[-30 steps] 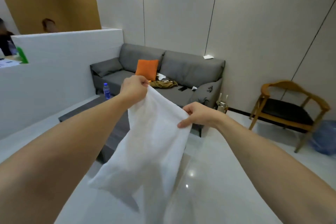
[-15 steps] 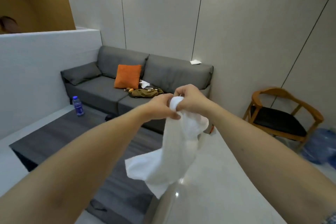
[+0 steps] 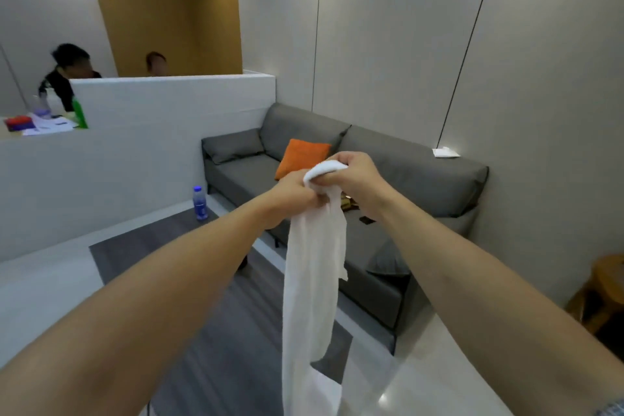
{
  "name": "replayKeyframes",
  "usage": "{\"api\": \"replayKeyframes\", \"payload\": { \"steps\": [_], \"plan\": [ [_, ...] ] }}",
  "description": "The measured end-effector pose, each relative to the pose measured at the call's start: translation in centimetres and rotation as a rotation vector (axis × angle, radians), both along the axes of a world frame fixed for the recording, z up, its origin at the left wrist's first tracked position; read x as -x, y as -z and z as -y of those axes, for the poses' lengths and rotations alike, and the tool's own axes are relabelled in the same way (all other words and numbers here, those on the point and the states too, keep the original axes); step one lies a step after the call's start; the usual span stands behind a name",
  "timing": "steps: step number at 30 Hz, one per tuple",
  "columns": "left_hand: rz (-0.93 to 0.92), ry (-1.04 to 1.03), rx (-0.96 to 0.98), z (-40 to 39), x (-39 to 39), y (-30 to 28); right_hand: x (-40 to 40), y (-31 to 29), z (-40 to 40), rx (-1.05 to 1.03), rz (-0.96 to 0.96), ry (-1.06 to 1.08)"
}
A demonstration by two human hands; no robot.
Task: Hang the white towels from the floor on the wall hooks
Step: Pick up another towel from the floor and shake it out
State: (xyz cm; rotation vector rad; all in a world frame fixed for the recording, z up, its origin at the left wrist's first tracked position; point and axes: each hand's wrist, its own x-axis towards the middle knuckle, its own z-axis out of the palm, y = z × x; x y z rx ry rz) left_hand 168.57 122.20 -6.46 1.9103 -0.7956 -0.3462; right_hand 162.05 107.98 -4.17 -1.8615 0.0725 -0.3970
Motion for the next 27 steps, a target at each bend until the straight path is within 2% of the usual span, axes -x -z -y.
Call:
{"api": "replayKeyframes", "payload": {
  "steps": [6,10,12,16,20,23,25,27],
  "plan": [
    [-0.152,-0.334,0.144,-2.1,-2.9,-1.3,-4.1,3.5,2.8,-0.055,-0.217,-0.321],
    [-0.119,-0.480,0.194,-4.6,-4.2,-2.1,-7.6,3.9,1.2,-0.114,-0.117,-0.253],
    [-0.115,-0.522,0.195,-6.4,-4.9,-2.7,-9.3,3.2,0.3,-0.085,-0.075,-0.290],
    [-0.073,-0.597,0.211,-9.8,-6.6,-3.4,-12.6,2.0,-2.0,0.165,-0.111,-0.473],
    [0.048,-0.844,0.160,-14.1,-10.8,-2.7,-17.8,2.2,-4.2,0.570,-0.161,-0.490],
    [0.059,-1.035,0.153,-19.4,-14.7,-1.9,-23.1,2.5,-5.1,0.637,-0.144,-0.446],
    [0.054,-1.100,0.045,-23.4,-17.5,-1.8,-27.3,2.8,-5.9,0.666,-0.144,-0.403],
    [0.100,-1.101,-0.159,-27.3,-20.6,-2.2,-31.6,2.9,-7.2,0.728,-0.154,-0.342]
  ]
}}
